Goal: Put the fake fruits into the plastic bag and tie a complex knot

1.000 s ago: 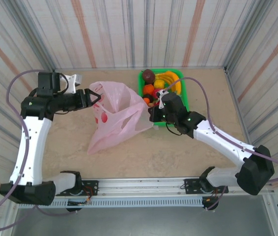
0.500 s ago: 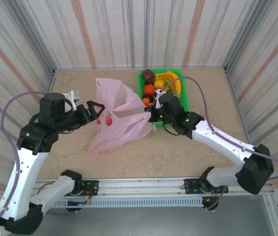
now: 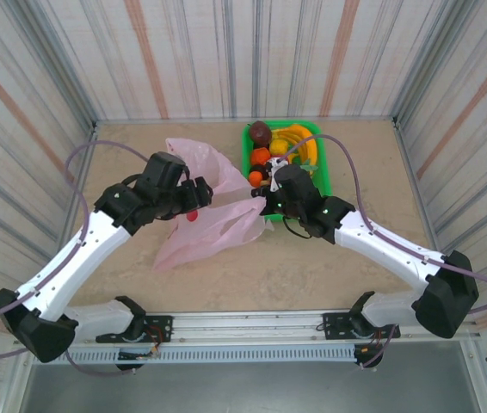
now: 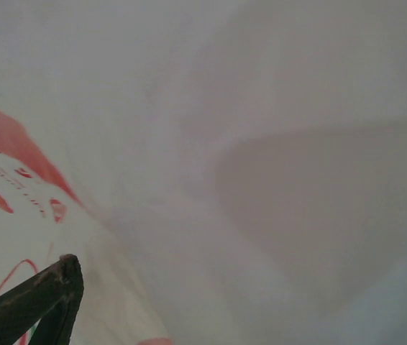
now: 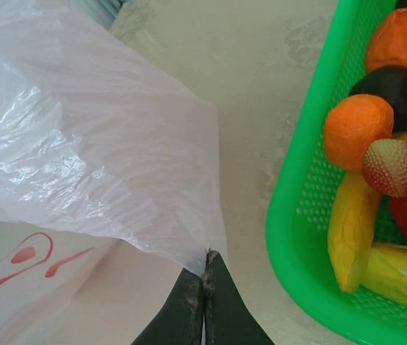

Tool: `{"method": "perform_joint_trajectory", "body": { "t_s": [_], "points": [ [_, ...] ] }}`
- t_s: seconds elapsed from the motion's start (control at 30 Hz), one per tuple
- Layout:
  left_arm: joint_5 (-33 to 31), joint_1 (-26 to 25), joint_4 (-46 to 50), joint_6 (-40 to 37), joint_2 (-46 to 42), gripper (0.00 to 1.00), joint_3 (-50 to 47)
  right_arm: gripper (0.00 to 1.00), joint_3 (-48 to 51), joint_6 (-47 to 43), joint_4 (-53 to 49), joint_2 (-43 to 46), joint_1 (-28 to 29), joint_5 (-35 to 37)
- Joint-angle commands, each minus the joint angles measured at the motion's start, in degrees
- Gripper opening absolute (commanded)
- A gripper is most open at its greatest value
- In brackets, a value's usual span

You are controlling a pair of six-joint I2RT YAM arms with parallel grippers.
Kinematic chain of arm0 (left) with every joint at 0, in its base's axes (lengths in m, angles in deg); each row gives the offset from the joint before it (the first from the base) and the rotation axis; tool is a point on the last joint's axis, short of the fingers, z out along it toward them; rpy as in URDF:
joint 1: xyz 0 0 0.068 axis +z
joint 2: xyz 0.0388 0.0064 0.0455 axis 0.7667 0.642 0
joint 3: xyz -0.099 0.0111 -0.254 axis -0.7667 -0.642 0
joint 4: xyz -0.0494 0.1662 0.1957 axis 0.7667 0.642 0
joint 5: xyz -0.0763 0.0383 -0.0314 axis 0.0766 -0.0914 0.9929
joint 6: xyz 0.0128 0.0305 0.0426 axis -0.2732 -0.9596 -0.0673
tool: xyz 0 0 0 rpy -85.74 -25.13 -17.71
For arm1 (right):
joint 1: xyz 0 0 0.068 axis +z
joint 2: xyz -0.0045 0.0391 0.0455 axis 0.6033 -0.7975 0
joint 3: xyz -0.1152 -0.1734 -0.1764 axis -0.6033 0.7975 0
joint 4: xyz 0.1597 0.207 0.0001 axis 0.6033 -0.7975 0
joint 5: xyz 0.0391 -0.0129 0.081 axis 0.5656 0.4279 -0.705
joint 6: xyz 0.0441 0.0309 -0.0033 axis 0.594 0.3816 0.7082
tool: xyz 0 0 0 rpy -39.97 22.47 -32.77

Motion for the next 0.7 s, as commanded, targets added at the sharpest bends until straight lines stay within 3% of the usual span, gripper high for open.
{"method": "perform_joint_trajectory", "body": {
  "t_s": [0.0,0.43,0.53,0.67],
  "points": [
    [-4.9,-0.4,3.0,-1.3,-1.0,0.88,0.4,0.0,-1.9,-0.6,-1.6,0.1,0.1,1.8],
    [-8.3,0.0,9.2,-4.5,-4.1,0.71,-1.7,0.0,-1.6,-0.8,-5.8,0.9,-3.1,2.2],
    [-7.3,1.5,8.9,-5.8,-4.9,0.52,-2.9,0.0,-0.9,-1.0,-4.3,1.3,-3.2,0.6],
    [-7.4,4.9,10.6,-8.8,-5.6,0.15,-1.7,0.0,-0.4,-1.3,-3.4,1.5,-3.4,-0.9]
  ]
}}
